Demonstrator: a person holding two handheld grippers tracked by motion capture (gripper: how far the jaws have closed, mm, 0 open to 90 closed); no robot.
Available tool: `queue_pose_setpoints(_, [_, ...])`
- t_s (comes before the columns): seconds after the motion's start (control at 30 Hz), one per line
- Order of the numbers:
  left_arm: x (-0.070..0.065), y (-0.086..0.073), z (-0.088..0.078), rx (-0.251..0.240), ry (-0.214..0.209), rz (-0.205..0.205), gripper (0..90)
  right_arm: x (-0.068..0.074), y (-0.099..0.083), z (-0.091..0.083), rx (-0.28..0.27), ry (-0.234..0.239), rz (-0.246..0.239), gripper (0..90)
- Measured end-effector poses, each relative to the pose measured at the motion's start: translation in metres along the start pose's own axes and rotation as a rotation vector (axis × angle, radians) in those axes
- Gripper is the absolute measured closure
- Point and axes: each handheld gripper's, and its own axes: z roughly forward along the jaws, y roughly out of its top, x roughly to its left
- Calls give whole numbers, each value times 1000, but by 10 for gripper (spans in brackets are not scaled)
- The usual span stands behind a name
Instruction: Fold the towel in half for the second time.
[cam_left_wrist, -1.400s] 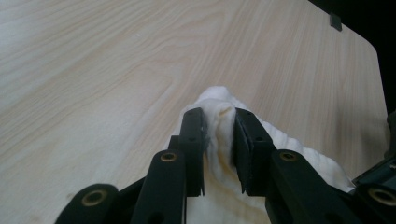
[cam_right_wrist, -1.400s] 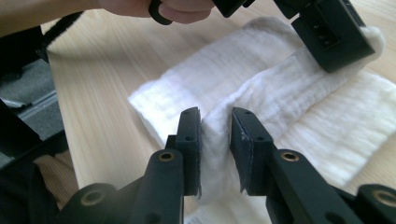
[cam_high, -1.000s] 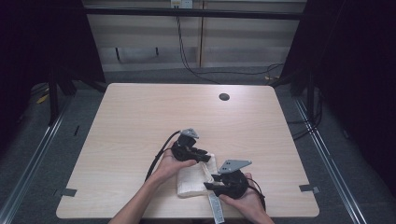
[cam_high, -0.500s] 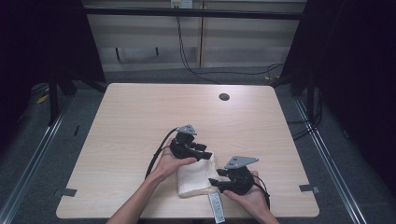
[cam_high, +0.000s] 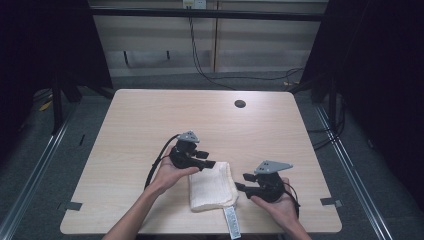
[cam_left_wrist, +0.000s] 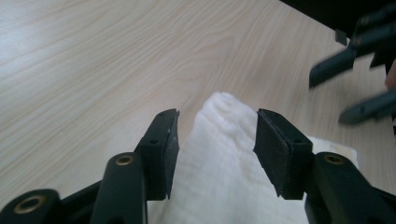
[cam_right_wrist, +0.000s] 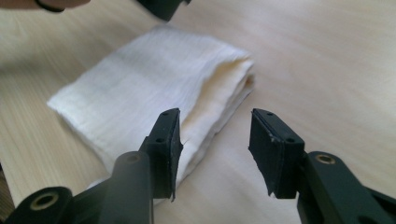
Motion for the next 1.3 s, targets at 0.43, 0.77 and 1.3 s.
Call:
queue_pose_setpoints(0.43, [-4,-31,-56,15,53,-50,344,-37,12,-40,-102,12,54,430])
queue_pose_setpoints(0.77, [-3,-67,-97,7,101,-95,322,-43,-11,-56,-104,-40,74,415])
queue_pose_setpoints(1.3, [-14,-125,-144,-72,216,-129,310,-61,-45,-79,-141,-132,171,385])
